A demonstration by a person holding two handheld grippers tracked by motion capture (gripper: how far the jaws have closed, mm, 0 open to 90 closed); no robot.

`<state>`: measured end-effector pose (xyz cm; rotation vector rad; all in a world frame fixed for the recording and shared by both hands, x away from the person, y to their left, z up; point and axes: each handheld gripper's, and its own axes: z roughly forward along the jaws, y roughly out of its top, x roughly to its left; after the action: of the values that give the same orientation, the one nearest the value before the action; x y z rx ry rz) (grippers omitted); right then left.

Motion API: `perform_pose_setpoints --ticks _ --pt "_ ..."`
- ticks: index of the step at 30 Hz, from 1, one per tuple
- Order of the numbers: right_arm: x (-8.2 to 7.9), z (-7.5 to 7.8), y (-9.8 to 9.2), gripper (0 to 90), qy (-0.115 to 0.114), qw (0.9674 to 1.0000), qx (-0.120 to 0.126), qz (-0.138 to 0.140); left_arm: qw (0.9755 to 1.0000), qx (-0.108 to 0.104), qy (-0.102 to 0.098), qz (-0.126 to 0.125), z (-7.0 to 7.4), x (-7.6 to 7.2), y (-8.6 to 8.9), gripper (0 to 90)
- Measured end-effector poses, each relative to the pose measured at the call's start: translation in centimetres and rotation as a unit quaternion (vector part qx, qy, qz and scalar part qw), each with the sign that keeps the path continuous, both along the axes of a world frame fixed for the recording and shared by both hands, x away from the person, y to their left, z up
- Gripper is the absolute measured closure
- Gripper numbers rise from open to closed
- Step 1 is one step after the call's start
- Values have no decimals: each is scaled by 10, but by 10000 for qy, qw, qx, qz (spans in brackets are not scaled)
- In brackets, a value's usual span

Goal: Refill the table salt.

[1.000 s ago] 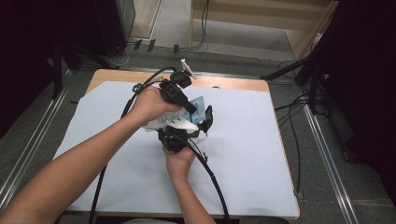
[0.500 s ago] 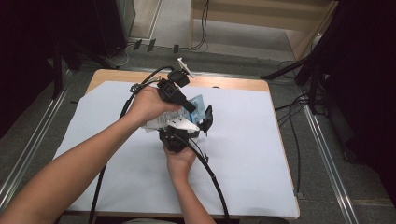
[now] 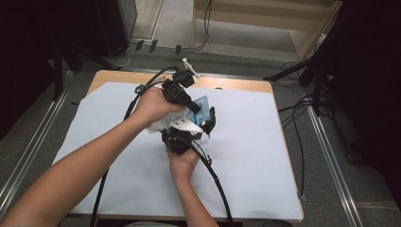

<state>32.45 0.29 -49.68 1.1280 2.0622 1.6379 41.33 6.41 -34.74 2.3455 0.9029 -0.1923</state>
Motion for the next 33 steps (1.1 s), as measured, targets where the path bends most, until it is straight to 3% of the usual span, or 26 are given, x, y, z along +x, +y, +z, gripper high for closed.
perform_pose_setpoints --ticks 13,33 --pt "0 0 -1 900 -15 10000 -25 -23 9999 -122 29 16 1 0 0 900" --pt "-1 0 0 900 12 10000 -12 -8 10000 -72 36 -25 0 0 -4 900"
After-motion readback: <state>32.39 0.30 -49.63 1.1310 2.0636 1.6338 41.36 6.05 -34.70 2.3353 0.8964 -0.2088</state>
